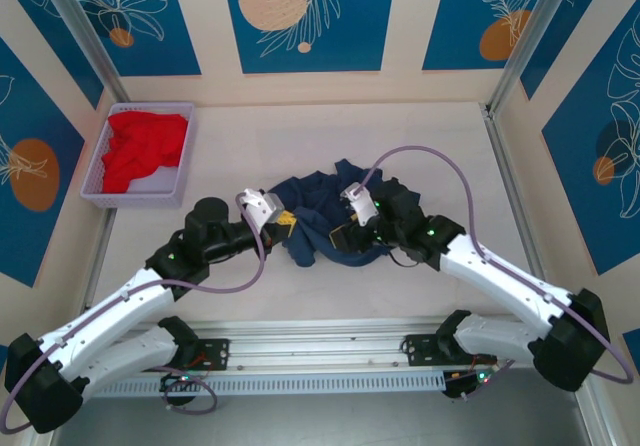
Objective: Fold the inside-out t-shirt
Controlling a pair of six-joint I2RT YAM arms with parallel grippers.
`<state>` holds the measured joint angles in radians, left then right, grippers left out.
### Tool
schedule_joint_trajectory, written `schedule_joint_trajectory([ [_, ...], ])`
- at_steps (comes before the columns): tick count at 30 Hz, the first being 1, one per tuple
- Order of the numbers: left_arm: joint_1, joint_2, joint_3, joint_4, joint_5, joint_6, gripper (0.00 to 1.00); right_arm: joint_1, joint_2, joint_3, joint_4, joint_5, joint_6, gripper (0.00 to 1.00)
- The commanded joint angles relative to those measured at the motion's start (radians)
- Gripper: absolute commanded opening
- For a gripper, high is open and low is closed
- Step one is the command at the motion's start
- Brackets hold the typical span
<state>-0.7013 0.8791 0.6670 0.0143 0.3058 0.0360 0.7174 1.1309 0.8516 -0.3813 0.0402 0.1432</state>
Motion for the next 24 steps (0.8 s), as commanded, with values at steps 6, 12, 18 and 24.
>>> schedule_joint_trajectory([
  [6, 0.010, -0.035, -0.014, -0.013, -0.025, 0.005, 0.00, -0.019, 0.231, 0.057, 0.157, -0.264, 0.006, 0.55],
  [12, 0.010, -0.057, -0.043, -0.040, -0.092, -0.024, 0.00, -0.044, 0.231, 0.078, 0.193, -0.147, 0.102, 0.14],
  [18, 0.010, -0.078, -0.126, -0.070, -0.179, -0.082, 0.00, -0.138, 0.096, 0.013, 0.300, -0.330, 0.264, 0.02],
  [24, 0.010, -0.062, -0.170, -0.090, -0.221, -0.120, 0.00, -0.174, 0.058, -0.029, 0.392, -0.452, 0.356, 0.00],
])
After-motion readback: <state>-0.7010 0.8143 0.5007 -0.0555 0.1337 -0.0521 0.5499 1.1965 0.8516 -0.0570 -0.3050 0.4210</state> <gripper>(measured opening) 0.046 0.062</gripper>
